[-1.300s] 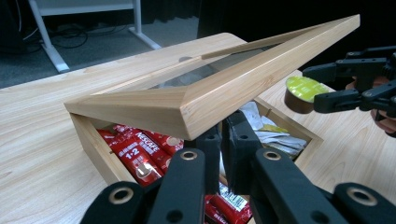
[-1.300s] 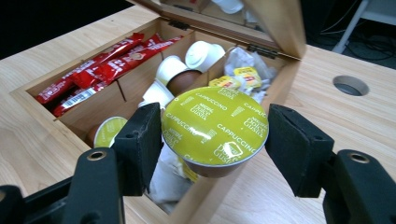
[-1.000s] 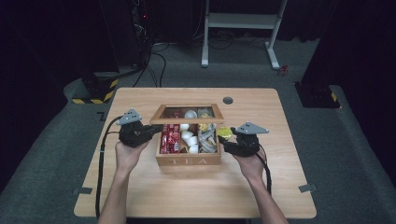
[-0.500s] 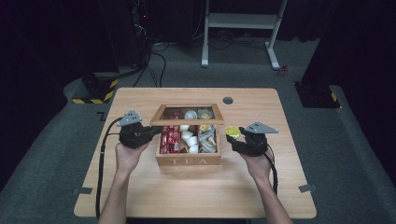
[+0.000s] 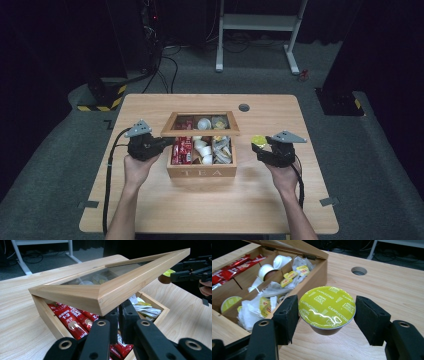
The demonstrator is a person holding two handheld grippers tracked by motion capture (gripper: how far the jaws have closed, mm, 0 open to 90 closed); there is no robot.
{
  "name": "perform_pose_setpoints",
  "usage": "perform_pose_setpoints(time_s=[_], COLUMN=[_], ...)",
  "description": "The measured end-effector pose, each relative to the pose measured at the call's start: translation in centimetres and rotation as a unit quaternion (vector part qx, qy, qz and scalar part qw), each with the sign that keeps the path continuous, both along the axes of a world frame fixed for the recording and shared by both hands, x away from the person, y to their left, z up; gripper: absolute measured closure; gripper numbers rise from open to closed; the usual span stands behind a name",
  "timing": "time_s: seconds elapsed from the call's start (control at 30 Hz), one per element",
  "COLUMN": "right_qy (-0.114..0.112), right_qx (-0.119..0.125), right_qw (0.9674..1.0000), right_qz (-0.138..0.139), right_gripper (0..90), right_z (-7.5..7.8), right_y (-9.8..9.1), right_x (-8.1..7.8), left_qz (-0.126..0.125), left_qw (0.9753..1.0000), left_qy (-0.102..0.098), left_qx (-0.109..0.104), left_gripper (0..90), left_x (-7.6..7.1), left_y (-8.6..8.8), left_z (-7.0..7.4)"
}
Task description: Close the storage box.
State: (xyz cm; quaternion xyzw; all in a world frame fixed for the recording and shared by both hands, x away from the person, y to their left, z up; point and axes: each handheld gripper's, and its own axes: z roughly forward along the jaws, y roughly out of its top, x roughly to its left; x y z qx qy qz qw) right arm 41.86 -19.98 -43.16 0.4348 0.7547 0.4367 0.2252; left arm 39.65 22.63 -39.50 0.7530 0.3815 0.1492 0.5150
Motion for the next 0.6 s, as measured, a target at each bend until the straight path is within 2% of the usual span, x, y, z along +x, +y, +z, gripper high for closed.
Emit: perform_pose_setpoints(time_s=[0.27, 0.6], right_qy=[0.009, 0.019], right_qx=[-0.004, -0.006], right_qw=[0.9996, 0.9987], right_qz=[-0.028, -0.046], right_gripper=[37.2, 37.2], right_z=[-0.7, -1.8], right_y=[-1.5, -2.7], right_x=[0.3, 0.6], left_qz=[-0.001, 0.0], left_qw=[0.9999, 0.9999], left_qy=[-0.008, -0.004], left_qx=[0.013, 0.009], left_gripper=[85.4, 85.5], left_x=[-0.2, -0.4], left_y=[-0.1, -0.2], left_z=[-0.2, -0.5])
